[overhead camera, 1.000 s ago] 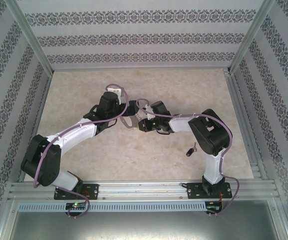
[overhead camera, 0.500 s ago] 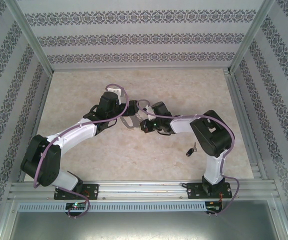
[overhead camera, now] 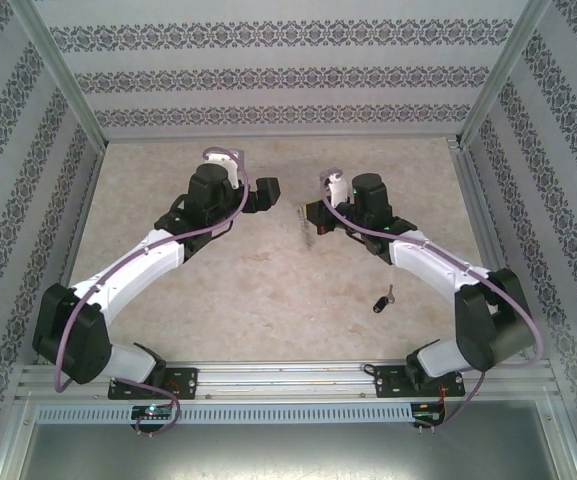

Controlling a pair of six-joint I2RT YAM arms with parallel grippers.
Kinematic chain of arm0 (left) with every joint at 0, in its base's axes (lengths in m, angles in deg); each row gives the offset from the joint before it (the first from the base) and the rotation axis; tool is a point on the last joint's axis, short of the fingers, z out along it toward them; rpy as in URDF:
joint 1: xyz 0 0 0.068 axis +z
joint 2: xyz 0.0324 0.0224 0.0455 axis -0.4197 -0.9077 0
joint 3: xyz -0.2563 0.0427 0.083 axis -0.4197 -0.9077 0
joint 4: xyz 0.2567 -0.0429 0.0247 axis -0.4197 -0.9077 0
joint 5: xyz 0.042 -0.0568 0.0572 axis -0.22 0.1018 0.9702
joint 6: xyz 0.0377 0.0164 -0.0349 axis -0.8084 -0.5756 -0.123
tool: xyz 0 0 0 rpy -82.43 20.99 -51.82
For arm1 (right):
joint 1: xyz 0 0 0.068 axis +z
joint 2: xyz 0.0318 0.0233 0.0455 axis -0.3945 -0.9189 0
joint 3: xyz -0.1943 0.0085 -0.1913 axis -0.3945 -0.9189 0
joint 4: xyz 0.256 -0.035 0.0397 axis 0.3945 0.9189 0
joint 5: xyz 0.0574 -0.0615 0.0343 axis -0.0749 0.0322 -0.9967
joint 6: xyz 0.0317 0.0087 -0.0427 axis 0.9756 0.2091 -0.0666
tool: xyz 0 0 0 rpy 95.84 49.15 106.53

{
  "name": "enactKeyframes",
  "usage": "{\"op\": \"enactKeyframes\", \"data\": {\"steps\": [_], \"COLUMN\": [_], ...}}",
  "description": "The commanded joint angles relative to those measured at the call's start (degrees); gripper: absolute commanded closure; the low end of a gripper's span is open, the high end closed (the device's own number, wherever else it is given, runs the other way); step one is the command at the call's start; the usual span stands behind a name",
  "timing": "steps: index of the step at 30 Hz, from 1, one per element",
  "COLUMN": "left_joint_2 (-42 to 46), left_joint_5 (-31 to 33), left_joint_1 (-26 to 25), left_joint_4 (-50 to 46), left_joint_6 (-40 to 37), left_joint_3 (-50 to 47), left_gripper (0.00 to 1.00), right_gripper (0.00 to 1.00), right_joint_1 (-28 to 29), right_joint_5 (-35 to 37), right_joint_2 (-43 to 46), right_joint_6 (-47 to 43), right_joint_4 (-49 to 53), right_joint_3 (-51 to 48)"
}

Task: Put the keys on the keyring

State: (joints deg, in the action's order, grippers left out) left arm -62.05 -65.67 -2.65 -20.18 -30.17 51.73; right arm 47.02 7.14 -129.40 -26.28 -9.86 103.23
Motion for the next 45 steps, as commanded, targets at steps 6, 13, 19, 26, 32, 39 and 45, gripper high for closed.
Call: {"op": "enactKeyframes", "data": {"steps": [6, 13, 19, 26, 32, 39, 45], "left_joint_2": [1.06, 0.92, -1.07, -3.64, -5.27, -7.88, -8.56], "left_joint_5": [-17.03, -28.74, -37.77, -44.0, -46.39, -47.87, -47.81], "left_joint_1": [2.43, 3.11, 3.81, 3.82, 3.82, 3.75, 3.82], "left_joint_4": [-1.98, 1.54, 5.6, 9.51, 12.32, 15.23, 17.64], "left_joint_6": [-7.19, -5.64, -4.37, -2.05, -0.94, 1.05, 2.48], "left_joint_3": [2.85, 1.78, 2.16, 2.11, 2.48, 3.66, 4.07], "left_gripper": [0.0, 0.07, 0.3, 0.53, 0.68, 0.69, 0.68], "right_gripper": [1.0, 1.0, 1.0, 1.0, 1.0, 1.0, 1.0], "right_joint_1": [-2.14, -2.52, -2.82, -3.85, -4.44, -4.44, -4.36], "right_joint_5": [-8.77, -11.3, -12.93, -16.94, -20.47, -22.35, -22.62], "right_joint_2": [5.46, 7.37, 7.05, 5.63, 3.82, 3.07, 3.4], "right_joint_6": [-4.04, -1.03, 2.21, 7.4, 10.0, 11.48, 11.76], "right_joint_4": [-2.41, -4.77, -8.92, -15.65, -18.63, -19.71, -19.9], "right_joint_3": [1.51, 0.92, -0.43, -2.22, -2.19, -1.89, -2.15]}}
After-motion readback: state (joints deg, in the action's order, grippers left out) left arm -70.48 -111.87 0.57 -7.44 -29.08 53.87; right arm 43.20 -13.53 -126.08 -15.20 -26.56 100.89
